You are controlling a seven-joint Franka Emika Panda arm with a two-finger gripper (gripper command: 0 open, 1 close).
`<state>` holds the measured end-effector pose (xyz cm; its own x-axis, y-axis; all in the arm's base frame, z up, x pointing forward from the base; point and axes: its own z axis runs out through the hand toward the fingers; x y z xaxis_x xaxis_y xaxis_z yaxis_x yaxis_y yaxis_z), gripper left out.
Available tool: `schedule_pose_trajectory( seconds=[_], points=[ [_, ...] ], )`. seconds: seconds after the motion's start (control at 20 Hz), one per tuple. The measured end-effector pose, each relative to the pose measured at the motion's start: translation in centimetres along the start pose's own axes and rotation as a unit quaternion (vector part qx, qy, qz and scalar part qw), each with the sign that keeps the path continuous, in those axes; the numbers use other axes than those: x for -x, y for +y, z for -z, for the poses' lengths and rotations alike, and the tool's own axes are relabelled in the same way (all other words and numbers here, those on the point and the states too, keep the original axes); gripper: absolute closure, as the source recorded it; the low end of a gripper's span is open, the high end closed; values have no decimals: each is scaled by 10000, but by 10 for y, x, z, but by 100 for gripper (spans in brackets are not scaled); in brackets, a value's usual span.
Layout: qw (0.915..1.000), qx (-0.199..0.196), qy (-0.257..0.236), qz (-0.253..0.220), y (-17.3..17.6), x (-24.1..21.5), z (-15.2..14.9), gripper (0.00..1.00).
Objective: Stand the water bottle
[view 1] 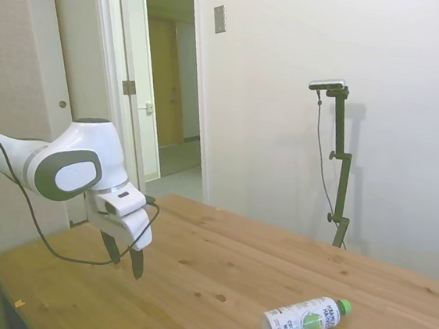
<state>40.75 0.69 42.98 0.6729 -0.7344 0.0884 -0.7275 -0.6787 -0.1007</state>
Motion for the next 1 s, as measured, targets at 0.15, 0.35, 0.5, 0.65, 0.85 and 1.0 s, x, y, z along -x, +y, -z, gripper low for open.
schedule_pose_trajectory(
  seconds=[0.15, 0.35, 0.5, 0.65, 0.85, 1.0],
  points=[
    [10000, 28, 1, 5, 1, -1, -2, 0],
    [9996, -62, 86, -267, 11, -23, 9, 0],
    [9982, -128, 263, -520, 21, -56, 25, 0],
    [9959, -67, 443, -782, 34, -100, 35, 0],
    [9903, -23, 482, -1301, 59, -170, 32, 0],
    [9854, -7, 571, -1606, 85, -216, 34, 0]
  ],
)
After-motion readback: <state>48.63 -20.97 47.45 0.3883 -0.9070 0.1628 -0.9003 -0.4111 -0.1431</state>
